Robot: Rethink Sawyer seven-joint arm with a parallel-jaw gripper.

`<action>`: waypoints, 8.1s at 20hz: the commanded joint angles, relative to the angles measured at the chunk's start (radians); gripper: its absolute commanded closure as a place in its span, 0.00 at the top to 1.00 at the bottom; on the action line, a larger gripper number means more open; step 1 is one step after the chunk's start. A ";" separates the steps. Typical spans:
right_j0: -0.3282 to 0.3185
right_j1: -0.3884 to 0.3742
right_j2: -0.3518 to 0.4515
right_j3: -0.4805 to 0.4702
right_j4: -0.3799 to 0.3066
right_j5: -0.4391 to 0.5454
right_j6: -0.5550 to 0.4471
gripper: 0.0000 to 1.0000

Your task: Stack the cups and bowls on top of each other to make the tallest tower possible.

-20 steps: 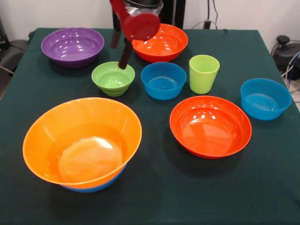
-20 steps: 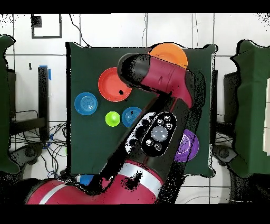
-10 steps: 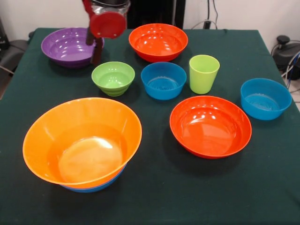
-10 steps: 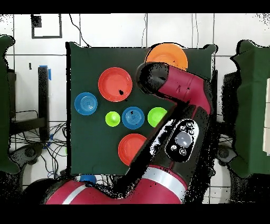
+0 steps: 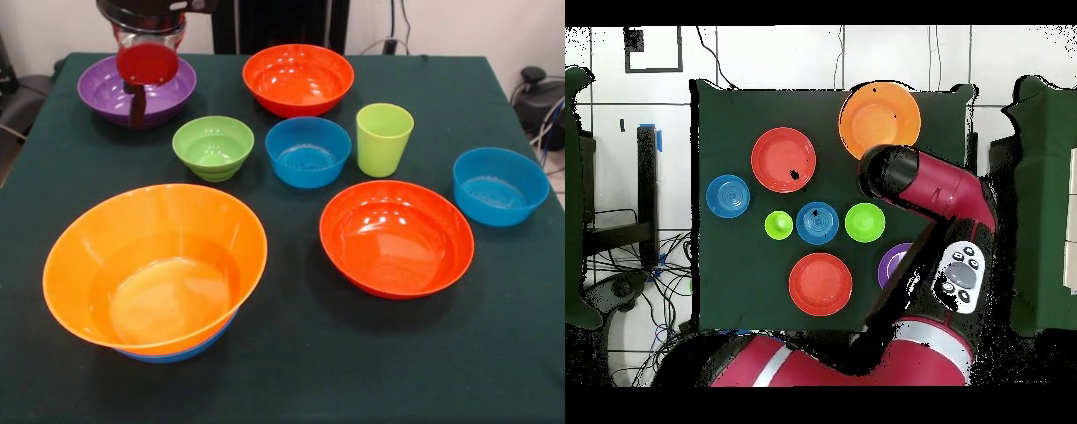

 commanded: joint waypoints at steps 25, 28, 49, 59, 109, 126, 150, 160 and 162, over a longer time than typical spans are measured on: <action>-0.152 0.079 0.297 0.139 -0.299 -0.115 -0.166 1.00; -0.154 0.073 0.304 0.140 -0.303 -0.100 -0.165 1.00; -0.146 -0.031 0.277 0.234 -0.308 -0.043 -0.161 1.00; -0.187 -0.028 0.285 0.316 -0.320 -0.092 -0.164 1.00; -0.247 0.193 0.300 0.302 -0.383 -0.498 -0.030 1.00; -0.221 0.208 0.283 0.289 -0.404 -0.516 -0.031 0.00; -0.153 -0.090 0.319 0.313 -0.360 -0.215 -0.097 0.00; -0.068 -0.160 0.289 0.193 -0.352 -0.038 -0.088 0.00; -0.052 -0.161 0.286 0.145 -0.356 0.006 -0.095 0.00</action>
